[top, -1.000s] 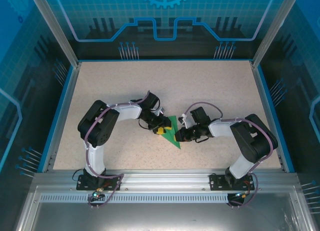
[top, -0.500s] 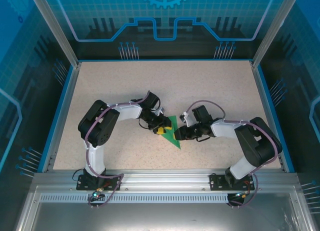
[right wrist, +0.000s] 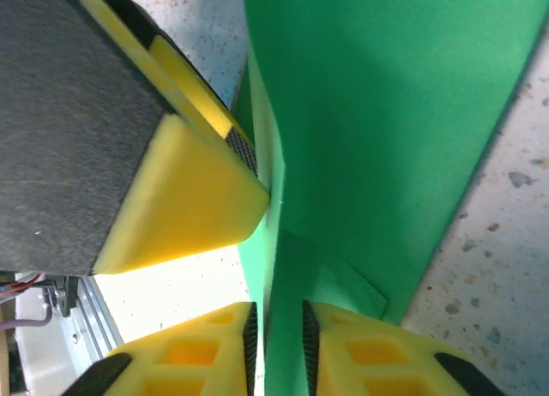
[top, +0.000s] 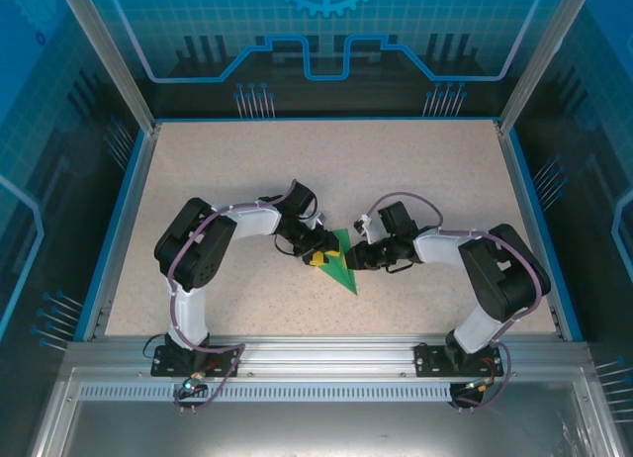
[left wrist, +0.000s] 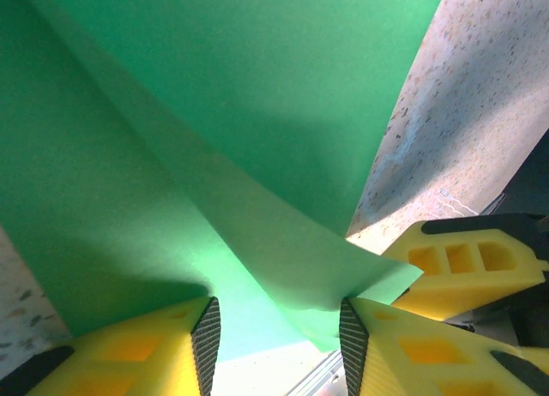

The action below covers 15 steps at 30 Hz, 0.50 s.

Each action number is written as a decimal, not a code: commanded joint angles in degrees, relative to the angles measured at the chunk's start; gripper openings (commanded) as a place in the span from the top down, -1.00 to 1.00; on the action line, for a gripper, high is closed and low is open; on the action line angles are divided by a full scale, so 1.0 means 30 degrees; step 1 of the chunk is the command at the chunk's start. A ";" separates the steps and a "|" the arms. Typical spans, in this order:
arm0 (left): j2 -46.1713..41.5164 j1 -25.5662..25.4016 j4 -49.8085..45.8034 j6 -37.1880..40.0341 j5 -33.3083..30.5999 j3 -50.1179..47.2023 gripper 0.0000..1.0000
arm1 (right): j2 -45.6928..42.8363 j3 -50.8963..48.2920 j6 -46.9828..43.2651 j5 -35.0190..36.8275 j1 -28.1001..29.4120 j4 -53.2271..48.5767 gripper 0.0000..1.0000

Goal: Fold a paper plane with a square sheet of paper (fold left side to right side)
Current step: Fourth fold the wing at the center of the table.

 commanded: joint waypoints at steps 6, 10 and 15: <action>0.0756 -0.0097 -0.0444 0.0355 -0.1198 0.0030 0.11 | 0.0342 0.0505 -0.0625 0.0754 -0.0222 -0.1191 0.93; 0.0723 -0.0098 -0.0437 0.0395 -0.1201 -0.0044 0.11 | 0.0441 0.0628 -0.0924 0.1372 -0.0222 -0.1753 0.96; 0.0693 -0.0101 -0.0480 0.0410 -0.1196 -0.0061 0.11 | 0.0688 0.0928 -0.1235 0.1867 -0.0207 -0.2286 0.96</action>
